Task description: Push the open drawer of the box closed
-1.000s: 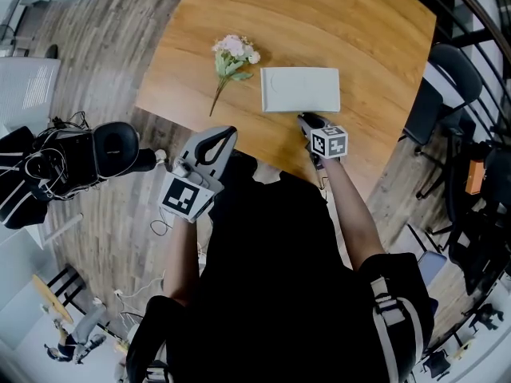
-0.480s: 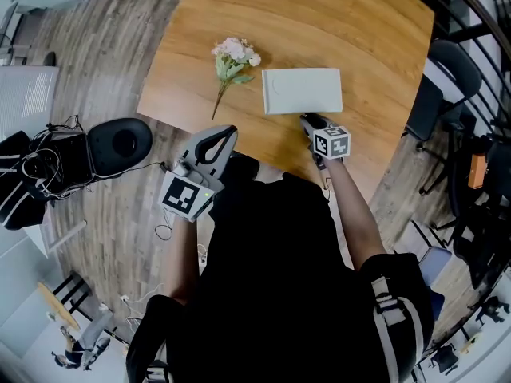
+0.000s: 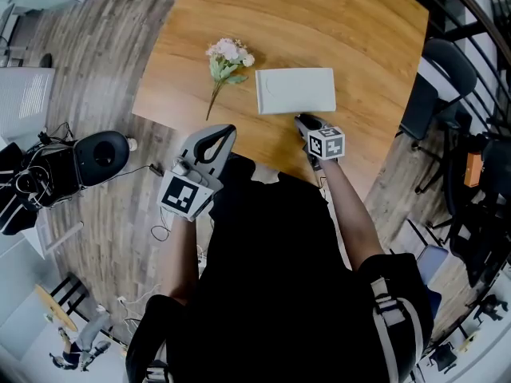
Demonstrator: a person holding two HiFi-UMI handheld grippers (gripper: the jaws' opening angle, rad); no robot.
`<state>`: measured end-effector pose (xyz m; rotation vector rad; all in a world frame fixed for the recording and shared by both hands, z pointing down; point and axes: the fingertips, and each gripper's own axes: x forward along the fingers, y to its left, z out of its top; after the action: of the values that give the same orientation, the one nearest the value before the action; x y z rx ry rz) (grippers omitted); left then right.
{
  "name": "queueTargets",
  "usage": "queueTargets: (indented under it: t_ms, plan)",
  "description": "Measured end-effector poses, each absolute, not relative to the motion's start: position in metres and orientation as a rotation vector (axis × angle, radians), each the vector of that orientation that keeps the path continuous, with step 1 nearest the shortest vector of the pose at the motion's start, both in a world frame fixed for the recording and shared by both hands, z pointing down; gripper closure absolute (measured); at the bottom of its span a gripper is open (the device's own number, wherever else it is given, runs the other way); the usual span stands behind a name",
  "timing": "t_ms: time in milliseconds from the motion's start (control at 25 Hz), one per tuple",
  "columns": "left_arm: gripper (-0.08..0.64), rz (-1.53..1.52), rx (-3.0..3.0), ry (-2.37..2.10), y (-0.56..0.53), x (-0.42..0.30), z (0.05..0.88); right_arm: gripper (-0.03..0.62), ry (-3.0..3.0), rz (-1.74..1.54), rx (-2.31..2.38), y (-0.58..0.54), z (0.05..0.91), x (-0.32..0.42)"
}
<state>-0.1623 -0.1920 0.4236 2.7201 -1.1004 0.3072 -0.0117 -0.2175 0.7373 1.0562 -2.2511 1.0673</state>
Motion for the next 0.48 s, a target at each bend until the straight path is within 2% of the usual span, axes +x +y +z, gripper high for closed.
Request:
queueTargets:
  t_ms: [160,480]
  plan:
    - [0.537,0.304,2.711,-1.123,-0.186,-0.151,0.419,0.514,-2.265,1.055,1.009,-0.205,0.732,-0.005]
    - [0.537,0.310,2.685,-1.191,-0.167,-0.130,0.420,0.578,-2.322,0.976,0.982,-0.188,0.715,0.016]
